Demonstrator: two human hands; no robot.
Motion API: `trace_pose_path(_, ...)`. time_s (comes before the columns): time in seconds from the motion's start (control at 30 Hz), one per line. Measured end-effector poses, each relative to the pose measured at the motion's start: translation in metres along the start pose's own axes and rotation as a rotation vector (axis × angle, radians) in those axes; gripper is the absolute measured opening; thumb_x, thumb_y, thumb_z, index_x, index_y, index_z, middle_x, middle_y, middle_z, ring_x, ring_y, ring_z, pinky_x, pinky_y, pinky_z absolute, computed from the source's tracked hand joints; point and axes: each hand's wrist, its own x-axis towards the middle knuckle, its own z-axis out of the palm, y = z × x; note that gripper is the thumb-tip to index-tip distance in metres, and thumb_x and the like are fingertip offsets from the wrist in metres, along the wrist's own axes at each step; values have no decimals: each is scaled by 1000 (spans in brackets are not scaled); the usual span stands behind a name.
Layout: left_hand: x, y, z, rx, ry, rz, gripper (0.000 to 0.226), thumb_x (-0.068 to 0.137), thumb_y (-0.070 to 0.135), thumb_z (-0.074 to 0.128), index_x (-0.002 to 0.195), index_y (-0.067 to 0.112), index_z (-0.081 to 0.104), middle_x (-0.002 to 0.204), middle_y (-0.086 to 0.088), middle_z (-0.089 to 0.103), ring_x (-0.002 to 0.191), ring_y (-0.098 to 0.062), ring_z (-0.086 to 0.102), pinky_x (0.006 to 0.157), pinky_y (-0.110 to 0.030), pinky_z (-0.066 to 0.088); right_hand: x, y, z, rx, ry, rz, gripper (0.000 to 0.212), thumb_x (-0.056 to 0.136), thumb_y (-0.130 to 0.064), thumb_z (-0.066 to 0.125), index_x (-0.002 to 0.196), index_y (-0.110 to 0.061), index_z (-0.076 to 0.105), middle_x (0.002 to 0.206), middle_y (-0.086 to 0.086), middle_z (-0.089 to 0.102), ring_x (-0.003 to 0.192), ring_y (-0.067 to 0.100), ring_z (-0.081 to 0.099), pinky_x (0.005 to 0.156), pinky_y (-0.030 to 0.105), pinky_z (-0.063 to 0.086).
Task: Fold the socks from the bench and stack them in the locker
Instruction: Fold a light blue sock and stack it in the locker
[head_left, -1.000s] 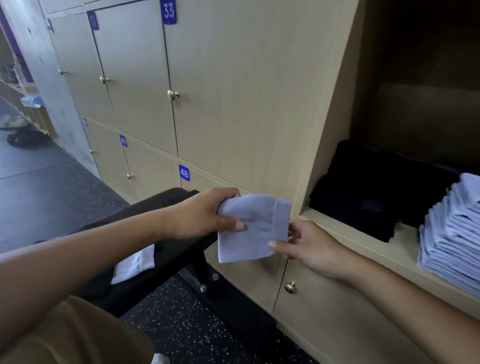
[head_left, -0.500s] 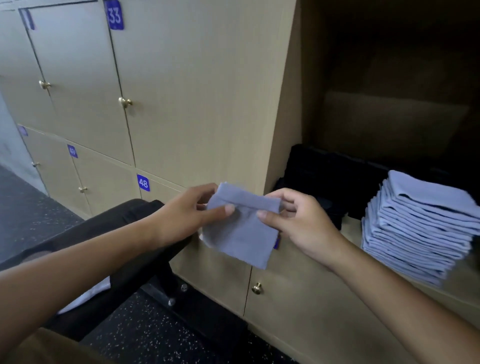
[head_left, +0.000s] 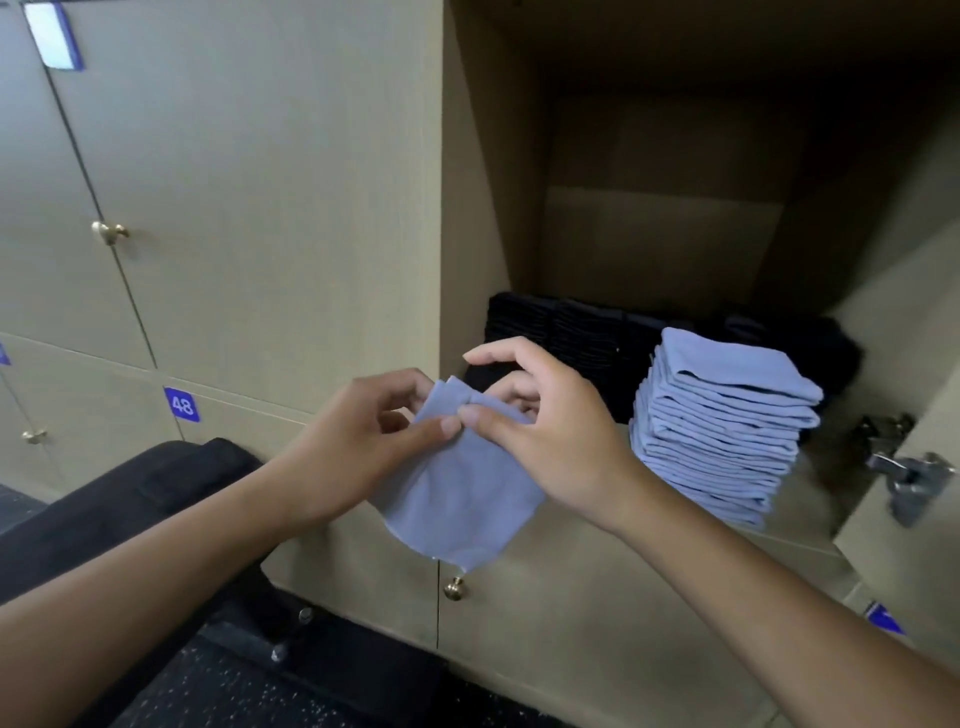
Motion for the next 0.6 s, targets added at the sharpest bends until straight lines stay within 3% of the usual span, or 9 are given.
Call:
trace_pose_path(0.13, 7, 4, 7, -40, 38, -19, 22, 95, 33, 65, 99, 12, 68, 101, -3, 76, 92, -26, 76, 80, -38, 57, 0, 1, -15, -35, 79, 20, 41, 88, -25, 77, 123, -34, 59, 89, -12, 72, 90, 3, 66, 80, 20, 48)
trace_pose_path(0.23, 14, 7, 11, -119, 119, -58, 18, 100, 25, 62, 105, 9, 69, 105, 1, 78, 93, -20, 77, 75, -27, 59, 0, 2, -26, -29, 230, 27, 50, 85, -25, 79, 126, -36, 51, 101, -16, 68, 96, 0, 61, 79, 10, 44)
trace_pose_path(0.37, 29, 10, 20, -180, 272, -104, 19, 100, 29, 63, 107, 14, 72, 102, -1, 79, 96, -24, 76, 83, -44, 60, -1, 4, -32, 17, 329, 48, 57, 88, -29, 77, 123, -39, 33, 112, -17, 60, 93, 0, 64, 81, 27, 55)
trace_pose_path(0.5, 47, 15, 30, -312, 336, -130, 22, 99, 30, 65, 111, 13, 72, 98, -2, 80, 94, -21, 77, 81, -35, 59, -3, 4, -34, 38, 356, 61, 47, 93, -21, 71, 105, -43, 31, 108, -16, 58, 77, -2, 64, 64, 19, 54)
trace_pose_path(0.6, 61, 18, 39, -447, 397, -178, 27, 98, 29, 68, 112, 6, 71, 100, -6, 80, 96, -23, 76, 83, -35, 60, -2, 10, -40, -4, 383, 65, 38, 95, -14, 65, 99, -41, 39, 103, -11, 60, 69, 8, 61, 58, 21, 49)
